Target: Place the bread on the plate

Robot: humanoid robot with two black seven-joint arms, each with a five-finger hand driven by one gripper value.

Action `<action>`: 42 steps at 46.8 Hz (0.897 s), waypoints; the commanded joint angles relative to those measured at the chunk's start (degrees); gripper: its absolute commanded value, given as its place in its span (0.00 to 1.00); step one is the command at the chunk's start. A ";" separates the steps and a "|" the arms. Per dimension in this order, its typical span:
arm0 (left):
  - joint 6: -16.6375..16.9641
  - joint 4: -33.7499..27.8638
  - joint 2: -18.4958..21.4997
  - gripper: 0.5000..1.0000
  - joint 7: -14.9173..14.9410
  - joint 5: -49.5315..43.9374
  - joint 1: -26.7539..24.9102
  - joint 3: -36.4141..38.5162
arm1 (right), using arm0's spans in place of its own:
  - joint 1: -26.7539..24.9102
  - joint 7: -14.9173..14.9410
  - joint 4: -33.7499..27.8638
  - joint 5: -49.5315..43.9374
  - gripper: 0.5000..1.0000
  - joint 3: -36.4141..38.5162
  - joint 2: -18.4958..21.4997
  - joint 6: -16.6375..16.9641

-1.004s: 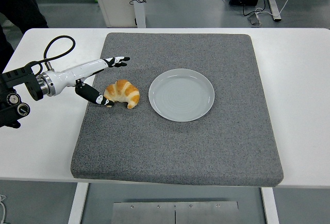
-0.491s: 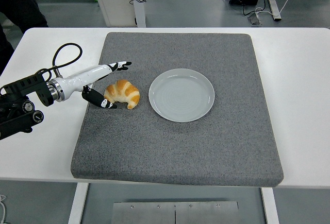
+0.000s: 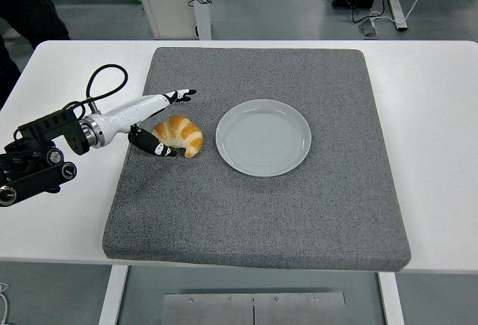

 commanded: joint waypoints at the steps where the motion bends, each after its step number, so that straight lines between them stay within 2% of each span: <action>1: 0.08 0.05 -0.01 0.93 0.02 0.01 -0.07 0.41 | 0.00 0.00 0.00 0.00 1.00 0.09 0.00 0.04; 12: 0.08 0.14 -0.27 0.91 0.02 0.01 -0.07 0.50 | 0.00 0.00 0.00 0.00 1.00 0.00 0.00 -0.05; 17: 0.08 0.66 -0.80 0.84 -0.07 0.09 -0.08 0.50 | 0.00 0.00 0.00 0.00 1.00 0.00 0.00 -0.05; 21: 0.08 1.19 -0.98 0.74 -0.16 0.09 -0.07 0.59 | 0.00 0.00 0.00 0.00 1.00 0.00 0.00 0.04; 33: 0.08 2.16 -1.42 0.53 -0.25 0.18 -0.07 0.59 | 0.00 0.00 0.00 0.00 1.00 0.00 0.00 0.04; 42: -0.01 2.51 -1.77 0.41 -0.25 0.18 0.01 0.59 | 0.00 0.00 0.00 0.00 1.00 0.00 0.00 -0.05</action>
